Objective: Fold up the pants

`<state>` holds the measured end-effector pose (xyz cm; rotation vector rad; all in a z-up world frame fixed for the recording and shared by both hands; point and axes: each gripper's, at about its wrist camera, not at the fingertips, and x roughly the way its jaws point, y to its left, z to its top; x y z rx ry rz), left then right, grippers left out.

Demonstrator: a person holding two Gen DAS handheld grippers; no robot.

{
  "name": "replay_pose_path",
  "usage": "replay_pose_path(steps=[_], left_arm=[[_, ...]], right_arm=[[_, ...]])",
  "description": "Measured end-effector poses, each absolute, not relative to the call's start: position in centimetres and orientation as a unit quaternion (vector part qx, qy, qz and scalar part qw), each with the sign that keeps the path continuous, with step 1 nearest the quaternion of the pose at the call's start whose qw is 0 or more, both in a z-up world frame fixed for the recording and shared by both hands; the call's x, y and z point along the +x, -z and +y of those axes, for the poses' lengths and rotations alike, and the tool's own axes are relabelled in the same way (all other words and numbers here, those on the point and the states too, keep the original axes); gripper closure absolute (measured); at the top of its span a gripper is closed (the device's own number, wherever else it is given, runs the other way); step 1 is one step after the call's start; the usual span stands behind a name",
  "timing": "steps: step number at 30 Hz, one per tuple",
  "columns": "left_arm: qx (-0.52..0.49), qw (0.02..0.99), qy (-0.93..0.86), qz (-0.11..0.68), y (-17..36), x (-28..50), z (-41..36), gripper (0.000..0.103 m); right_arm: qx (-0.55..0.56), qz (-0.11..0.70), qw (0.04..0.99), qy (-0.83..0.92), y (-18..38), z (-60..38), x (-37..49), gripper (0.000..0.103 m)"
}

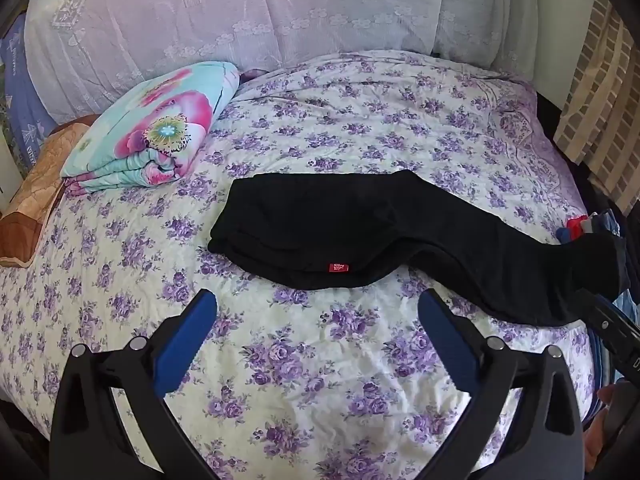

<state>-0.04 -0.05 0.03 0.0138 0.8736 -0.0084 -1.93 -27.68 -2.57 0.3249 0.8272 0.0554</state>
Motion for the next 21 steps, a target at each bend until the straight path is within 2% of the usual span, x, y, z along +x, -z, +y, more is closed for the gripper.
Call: replay_pose_path(steps=[21], left_arm=[[0.006,0.905,0.009,0.426,0.1,-0.2,-0.5,0.005]], right_arm=[[0.157,0.393,0.906,-0.001,2.0,-28.2,-2.4,0.004]])
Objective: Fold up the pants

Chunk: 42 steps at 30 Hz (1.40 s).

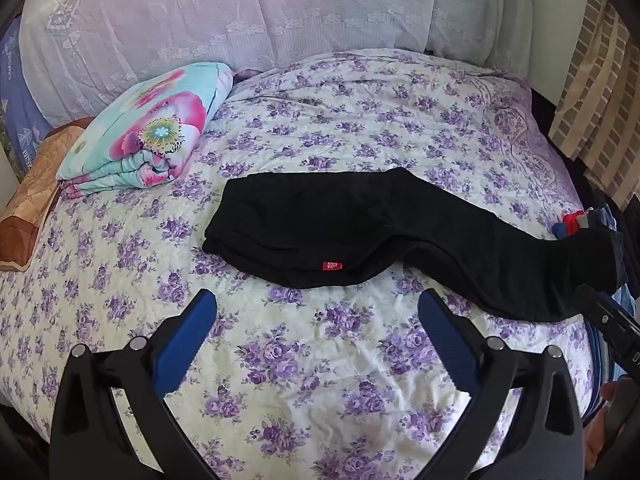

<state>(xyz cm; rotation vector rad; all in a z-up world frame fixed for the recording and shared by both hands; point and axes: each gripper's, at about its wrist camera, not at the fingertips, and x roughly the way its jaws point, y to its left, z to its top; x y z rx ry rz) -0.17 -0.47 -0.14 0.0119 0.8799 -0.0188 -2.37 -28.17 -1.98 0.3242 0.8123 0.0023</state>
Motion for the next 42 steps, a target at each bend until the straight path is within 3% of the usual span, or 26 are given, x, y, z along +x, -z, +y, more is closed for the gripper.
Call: replay_pose_path(steps=[42], left_arm=[[0.017,0.904,0.016,0.427,0.3,-0.3,-1.5,0.005]], right_arm=[[0.157,0.389,0.907,0.019,2.2,-29.4,-3.0,0.004]])
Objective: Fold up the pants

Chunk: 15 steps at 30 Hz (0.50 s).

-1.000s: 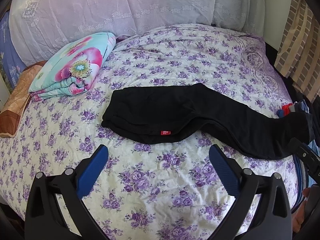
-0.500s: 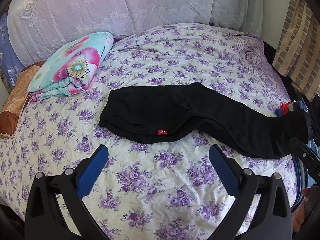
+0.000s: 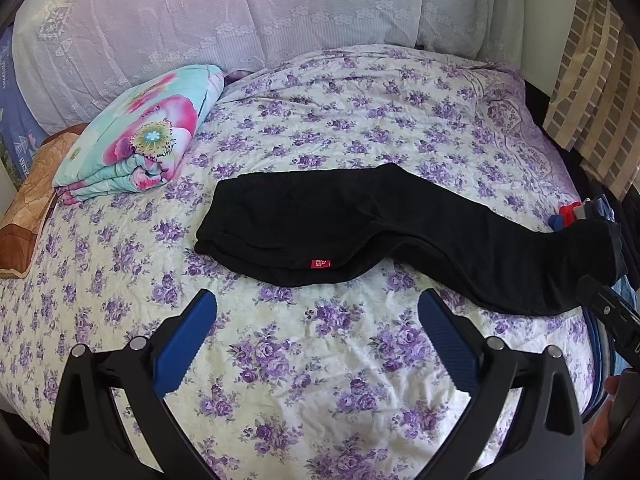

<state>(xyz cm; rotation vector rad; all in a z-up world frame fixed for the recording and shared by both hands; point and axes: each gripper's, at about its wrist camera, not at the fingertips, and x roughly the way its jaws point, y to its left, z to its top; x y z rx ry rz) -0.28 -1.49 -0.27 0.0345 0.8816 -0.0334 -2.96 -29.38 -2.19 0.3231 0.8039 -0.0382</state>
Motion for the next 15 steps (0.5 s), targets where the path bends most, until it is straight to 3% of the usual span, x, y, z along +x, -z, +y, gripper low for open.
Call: replay_pose_path(steps=[15], left_arm=[[0.019,0.902,0.015,0.431,0.34,-0.17,-1.72,0.005]], right_arm=[[0.164,0.391,0.905,0.022,2.56,-29.78,-2.82,0.004]])
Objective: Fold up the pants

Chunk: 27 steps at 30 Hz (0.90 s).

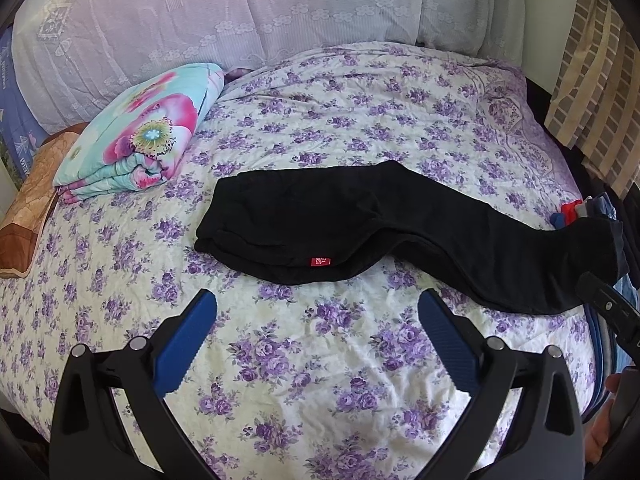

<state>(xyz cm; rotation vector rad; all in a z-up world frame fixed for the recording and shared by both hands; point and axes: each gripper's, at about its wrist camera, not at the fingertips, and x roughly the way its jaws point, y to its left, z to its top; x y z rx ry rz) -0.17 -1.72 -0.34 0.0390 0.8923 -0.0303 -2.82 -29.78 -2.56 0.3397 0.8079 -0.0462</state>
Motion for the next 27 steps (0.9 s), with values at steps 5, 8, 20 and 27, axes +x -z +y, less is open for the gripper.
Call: replay_pose_path(steps=[5,8,20,27], left_arm=[[0.021,0.898,0.021,0.438,0.35,-0.17,-1.74,0.005],[0.022,0.898,0.021,0.439,0.33,-0.16,-1.8,0.005],[0.022,0.898,0.021,0.439,0.39,-0.17,-1.84,0.005],[0.017,0.894,0.023,0.448,1.0,-0.22,-1.83,0.005]], right_arm=[[0.169,0.395,0.903,0.025,2.81,-29.88,-2.76,0.004],[0.169,0.394,0.903,0.025,2.78,-29.89,-2.75,0.004],[0.171,0.396,0.902,0.025,2.88,-30.12,-2.67,0.004],[0.176,0.404,0.897,0.029,3.55,-30.31,-2.5,0.004]])
